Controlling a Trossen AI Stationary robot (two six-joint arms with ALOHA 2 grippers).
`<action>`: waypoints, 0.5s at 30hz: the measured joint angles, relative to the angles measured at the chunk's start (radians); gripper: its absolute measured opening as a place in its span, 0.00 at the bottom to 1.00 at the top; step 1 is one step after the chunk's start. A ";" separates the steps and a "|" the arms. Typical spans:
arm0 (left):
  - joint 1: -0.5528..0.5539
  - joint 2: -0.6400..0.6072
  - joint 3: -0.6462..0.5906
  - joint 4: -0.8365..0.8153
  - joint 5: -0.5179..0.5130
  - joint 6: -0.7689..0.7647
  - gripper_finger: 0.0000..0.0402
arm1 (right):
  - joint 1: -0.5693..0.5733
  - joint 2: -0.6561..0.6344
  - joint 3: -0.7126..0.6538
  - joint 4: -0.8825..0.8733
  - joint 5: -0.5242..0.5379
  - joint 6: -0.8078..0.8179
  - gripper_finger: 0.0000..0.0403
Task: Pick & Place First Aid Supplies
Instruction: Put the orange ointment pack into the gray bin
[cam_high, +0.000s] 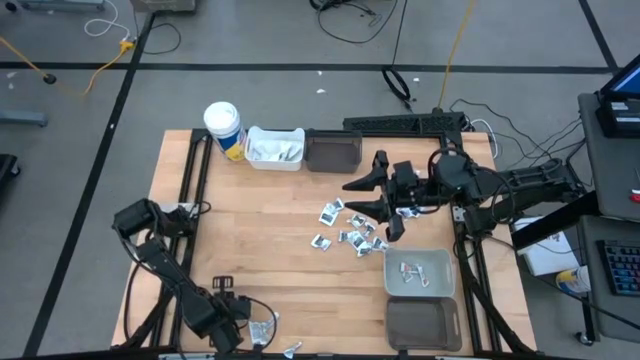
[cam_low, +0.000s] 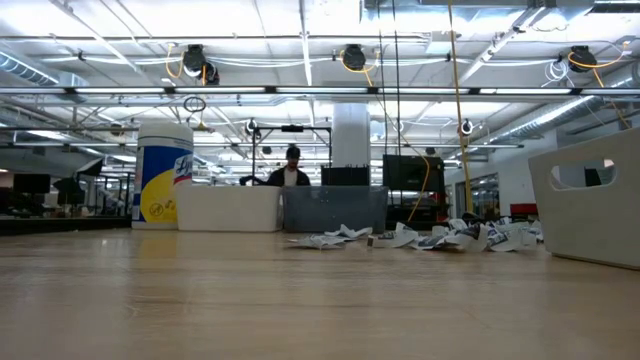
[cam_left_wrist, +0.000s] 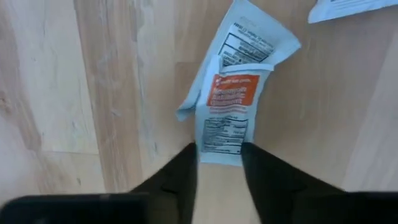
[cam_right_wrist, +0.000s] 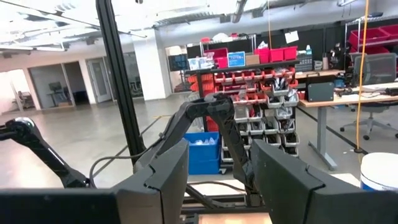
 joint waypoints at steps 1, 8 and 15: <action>0.000 0.000 0.000 0.003 0.000 -0.006 0.27 | 0.000 0.000 0.000 0.006 0.000 0.000 0.42; -0.001 0.002 -0.001 0.013 -0.005 -0.004 0.03 | 0.000 0.000 0.000 0.041 0.000 -0.003 0.42; -0.004 -0.032 -0.004 0.013 -0.030 -0.034 0.01 | 0.000 0.000 0.000 0.038 0.000 -0.009 0.42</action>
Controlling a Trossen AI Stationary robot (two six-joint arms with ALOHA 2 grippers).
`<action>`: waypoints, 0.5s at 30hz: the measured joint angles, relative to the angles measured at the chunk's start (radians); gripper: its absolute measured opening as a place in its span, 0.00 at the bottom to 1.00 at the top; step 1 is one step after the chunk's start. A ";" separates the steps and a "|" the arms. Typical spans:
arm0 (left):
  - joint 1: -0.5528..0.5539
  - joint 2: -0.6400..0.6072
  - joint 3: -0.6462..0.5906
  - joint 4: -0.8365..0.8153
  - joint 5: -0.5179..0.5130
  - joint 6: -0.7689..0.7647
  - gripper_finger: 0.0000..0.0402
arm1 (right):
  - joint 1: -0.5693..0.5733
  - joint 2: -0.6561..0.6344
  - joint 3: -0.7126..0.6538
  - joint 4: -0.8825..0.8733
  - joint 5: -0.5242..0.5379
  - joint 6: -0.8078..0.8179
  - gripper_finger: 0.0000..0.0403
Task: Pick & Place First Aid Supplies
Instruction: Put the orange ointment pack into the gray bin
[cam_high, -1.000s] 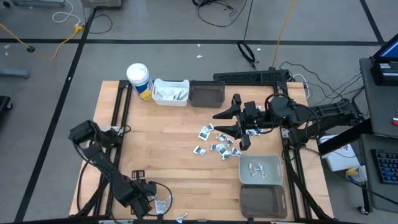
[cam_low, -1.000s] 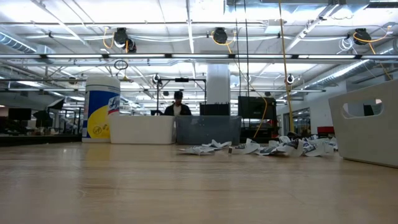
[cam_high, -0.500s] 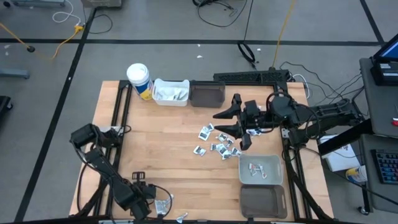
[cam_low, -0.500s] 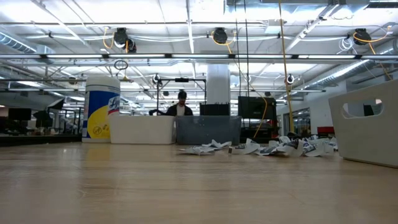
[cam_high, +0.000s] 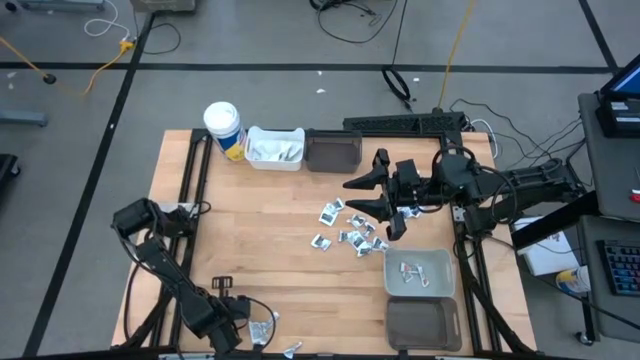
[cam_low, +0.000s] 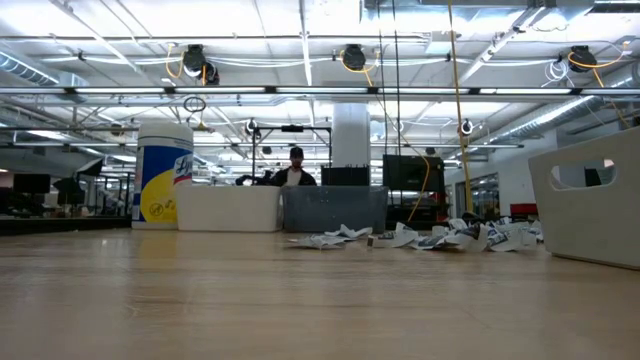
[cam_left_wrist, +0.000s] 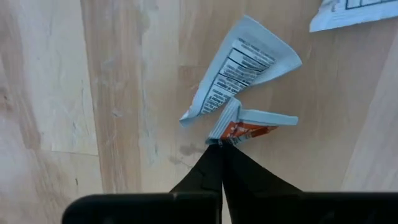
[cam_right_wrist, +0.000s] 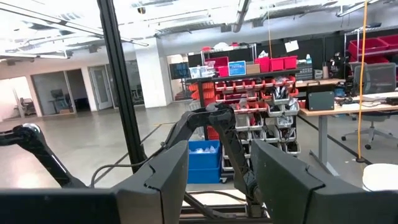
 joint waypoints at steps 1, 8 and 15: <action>-0.001 -0.010 -0.002 -0.005 -0.002 -0.009 0.01 | 0.000 0.000 0.000 0.000 0.000 -0.004 0.42; -0.020 -0.181 0.010 -0.053 -0.026 -0.062 0.00 | 0.000 0.000 0.000 -0.007 0.001 -0.002 0.42; 0.003 -0.439 0.015 -0.155 -0.219 -0.100 0.00 | 0.000 -0.004 0.000 -0.021 0.002 -0.001 0.42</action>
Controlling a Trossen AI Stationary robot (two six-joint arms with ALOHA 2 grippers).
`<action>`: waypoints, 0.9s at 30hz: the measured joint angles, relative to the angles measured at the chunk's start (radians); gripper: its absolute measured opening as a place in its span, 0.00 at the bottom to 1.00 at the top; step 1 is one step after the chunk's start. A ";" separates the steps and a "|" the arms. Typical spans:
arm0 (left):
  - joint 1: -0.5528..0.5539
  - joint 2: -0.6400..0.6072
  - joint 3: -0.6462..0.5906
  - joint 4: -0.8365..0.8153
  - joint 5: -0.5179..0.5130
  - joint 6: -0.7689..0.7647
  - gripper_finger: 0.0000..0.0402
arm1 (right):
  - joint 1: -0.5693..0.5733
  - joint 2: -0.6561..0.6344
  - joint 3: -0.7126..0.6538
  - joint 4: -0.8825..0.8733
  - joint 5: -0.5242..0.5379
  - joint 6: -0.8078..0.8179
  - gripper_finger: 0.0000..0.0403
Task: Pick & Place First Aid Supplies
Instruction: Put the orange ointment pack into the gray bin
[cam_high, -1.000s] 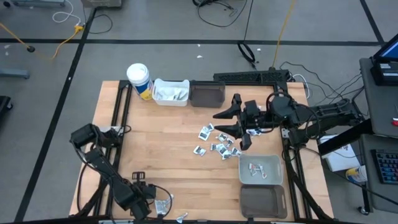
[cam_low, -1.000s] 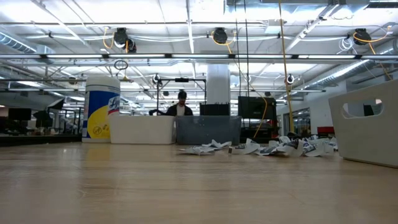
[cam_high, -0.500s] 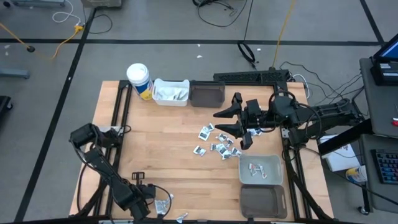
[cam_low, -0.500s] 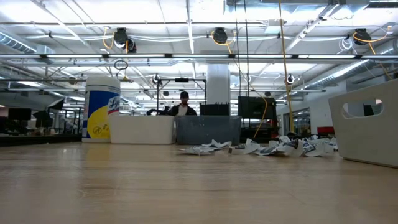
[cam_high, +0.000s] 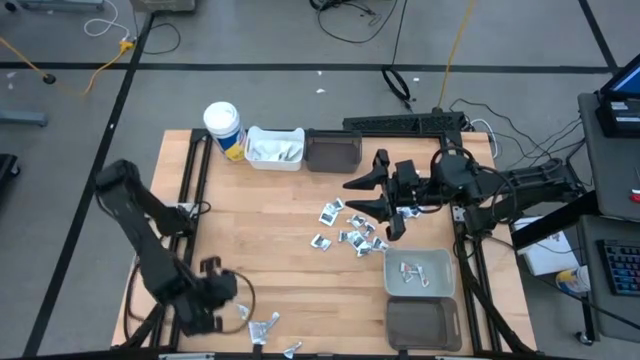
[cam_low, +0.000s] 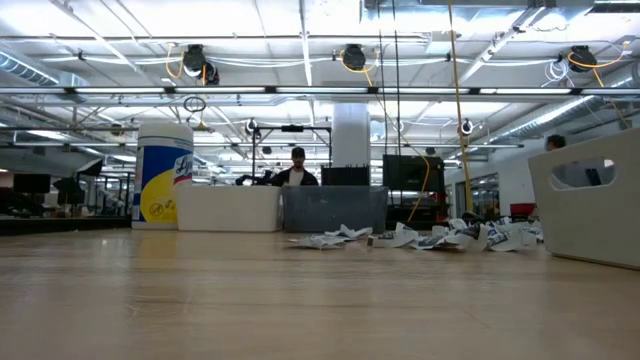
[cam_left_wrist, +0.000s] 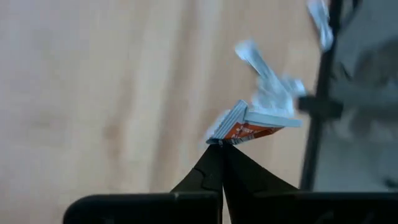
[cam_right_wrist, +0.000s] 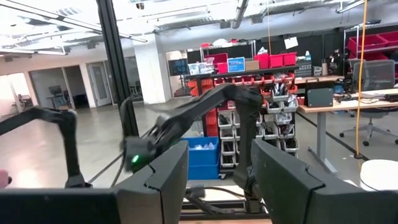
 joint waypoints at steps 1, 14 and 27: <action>0.009 -0.036 0.000 -0.019 -0.038 -0.001 0.00 | 0.000 -0.004 0.000 -0.004 0.000 -0.004 0.42; 0.244 -0.370 0.001 0.116 -0.550 0.318 0.00 | 0.000 -0.029 0.000 -0.011 0.002 -0.020 0.42; 0.598 -0.394 0.002 0.774 -0.368 0.851 0.00 | 0.000 -0.018 0.018 -0.024 0.082 0.030 0.49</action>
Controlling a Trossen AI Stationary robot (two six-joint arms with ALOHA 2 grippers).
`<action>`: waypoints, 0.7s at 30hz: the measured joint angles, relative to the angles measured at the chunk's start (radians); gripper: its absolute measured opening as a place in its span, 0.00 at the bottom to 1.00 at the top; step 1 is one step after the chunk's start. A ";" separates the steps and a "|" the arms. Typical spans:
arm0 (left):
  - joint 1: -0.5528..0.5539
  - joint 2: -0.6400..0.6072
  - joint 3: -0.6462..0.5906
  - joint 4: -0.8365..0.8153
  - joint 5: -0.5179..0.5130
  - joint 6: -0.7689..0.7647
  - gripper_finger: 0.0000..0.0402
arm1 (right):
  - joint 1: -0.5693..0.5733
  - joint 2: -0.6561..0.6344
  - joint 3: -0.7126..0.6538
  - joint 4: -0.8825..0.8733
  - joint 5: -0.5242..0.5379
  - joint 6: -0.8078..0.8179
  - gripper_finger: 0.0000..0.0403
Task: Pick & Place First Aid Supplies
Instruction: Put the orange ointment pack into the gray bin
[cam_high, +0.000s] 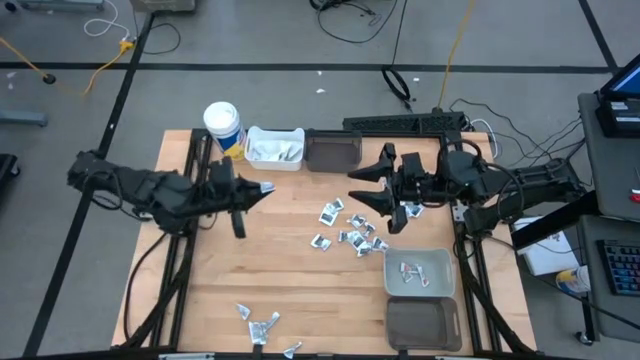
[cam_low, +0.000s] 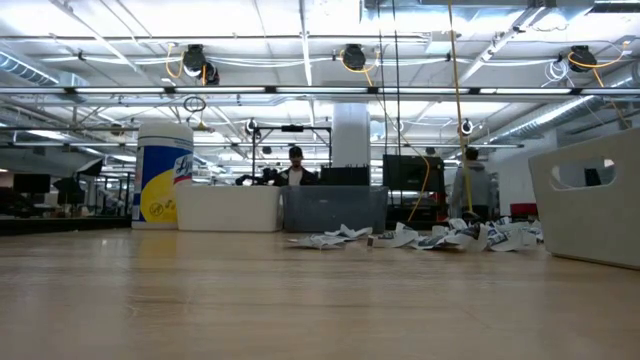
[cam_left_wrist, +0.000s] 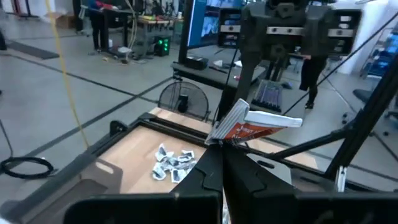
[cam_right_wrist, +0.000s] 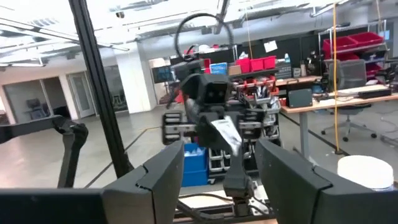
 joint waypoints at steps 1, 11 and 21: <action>0.018 0.007 0.000 0.009 0.023 -0.005 0.00 | 0.000 0.006 0.010 -0.006 0.003 0.002 0.50; 0.156 0.216 0.195 0.002 0.255 -0.009 0.00 | -0.009 0.100 0.109 -0.058 0.003 -0.032 0.53; 0.224 0.427 0.475 -0.061 0.411 0.053 0.00 | -0.018 0.146 0.172 -0.088 -0.001 -0.069 0.53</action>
